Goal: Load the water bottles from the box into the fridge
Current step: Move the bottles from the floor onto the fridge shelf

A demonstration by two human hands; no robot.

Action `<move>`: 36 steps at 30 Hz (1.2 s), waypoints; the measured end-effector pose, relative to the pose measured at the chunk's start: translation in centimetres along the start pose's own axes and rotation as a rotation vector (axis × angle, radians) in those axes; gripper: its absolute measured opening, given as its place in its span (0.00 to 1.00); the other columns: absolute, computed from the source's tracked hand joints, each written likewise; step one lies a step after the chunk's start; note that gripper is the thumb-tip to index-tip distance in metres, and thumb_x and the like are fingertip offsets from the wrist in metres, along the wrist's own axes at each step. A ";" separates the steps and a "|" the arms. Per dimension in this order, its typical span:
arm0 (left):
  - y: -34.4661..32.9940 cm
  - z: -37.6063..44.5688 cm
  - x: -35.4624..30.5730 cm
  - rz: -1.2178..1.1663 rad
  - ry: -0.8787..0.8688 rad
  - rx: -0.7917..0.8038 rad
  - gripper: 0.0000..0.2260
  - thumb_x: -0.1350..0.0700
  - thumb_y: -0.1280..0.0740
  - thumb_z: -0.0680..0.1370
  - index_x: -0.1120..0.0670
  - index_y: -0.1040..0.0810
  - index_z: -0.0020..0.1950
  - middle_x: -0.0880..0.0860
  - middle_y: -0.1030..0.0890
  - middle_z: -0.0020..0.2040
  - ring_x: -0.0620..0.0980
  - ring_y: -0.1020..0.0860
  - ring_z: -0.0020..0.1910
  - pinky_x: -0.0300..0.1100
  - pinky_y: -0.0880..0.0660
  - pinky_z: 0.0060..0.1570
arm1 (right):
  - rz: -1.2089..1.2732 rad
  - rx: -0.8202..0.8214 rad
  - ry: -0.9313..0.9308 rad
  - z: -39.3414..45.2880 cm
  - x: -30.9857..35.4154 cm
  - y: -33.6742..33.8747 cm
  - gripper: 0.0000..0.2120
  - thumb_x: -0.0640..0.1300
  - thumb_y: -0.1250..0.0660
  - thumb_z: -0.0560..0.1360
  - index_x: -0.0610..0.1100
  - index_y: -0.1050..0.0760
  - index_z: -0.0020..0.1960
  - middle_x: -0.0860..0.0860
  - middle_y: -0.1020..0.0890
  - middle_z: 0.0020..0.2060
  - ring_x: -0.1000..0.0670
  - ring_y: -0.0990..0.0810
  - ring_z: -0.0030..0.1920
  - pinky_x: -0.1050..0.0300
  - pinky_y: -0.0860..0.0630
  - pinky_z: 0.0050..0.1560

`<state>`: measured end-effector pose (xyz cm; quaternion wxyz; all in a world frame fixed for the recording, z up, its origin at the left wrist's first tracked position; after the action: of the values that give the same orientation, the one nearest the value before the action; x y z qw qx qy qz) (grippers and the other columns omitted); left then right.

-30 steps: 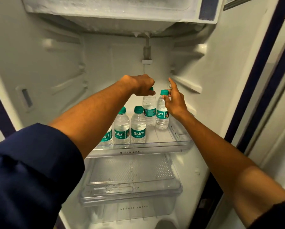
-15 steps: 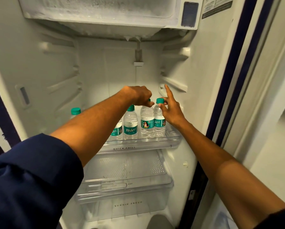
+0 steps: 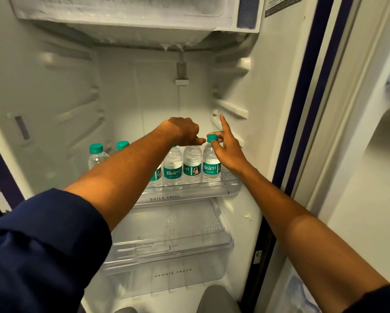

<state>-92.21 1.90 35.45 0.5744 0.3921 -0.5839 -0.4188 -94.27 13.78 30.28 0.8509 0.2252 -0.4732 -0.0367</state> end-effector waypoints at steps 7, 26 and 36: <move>0.5 0.3 0.9 -0.041 0.016 -0.009 0.27 0.36 0.45 0.80 0.57 0.22 0.58 0.54 0.21 0.49 0.52 0.23 0.46 0.43 0.27 0.47 | -0.016 -0.145 0.018 -0.2 -0.5 0.0 0.25 0.48 0.32 0.78 0.49 0.34 0.73 0.47 0.26 0.67 0.49 0.26 0.62 0.55 0.27 0.62; -0.2 -0.3 0.2 -0.245 -0.123 0.050 0.19 0.45 0.34 0.79 0.58 0.24 0.63 0.55 0.21 0.57 0.52 0.23 0.50 0.45 0.24 0.54 | 0.024 -0.316 0.054 -0.8 -1.4 0.2 0.15 0.47 0.30 0.77 0.43 0.22 0.61 0.47 0.19 0.59 0.54 0.23 0.54 0.57 0.22 0.57; -0.1 -3.1 1.6 -0.199 -0.008 -0.188 0.31 0.36 0.42 0.79 0.53 0.38 0.77 0.57 0.31 0.73 0.59 0.30 0.69 0.53 0.30 0.64 | -0.102 -0.331 0.107 -1.5 0.0 -0.6 0.22 0.56 0.36 0.78 0.48 0.28 0.69 0.48 0.24 0.65 0.48 0.26 0.63 0.47 0.25 0.64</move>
<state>-89.20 0.26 35.82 0.5618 0.3908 -0.5026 -0.5282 -92.90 13.77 29.36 0.8974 0.1075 -0.4025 -0.1450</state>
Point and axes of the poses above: each hand's wrist, its own z-axis towards the middle knuckle, its own y-axis out of the back of the hand, x = y × z, the point moved 7 cm from there along z, towards the middle knuckle
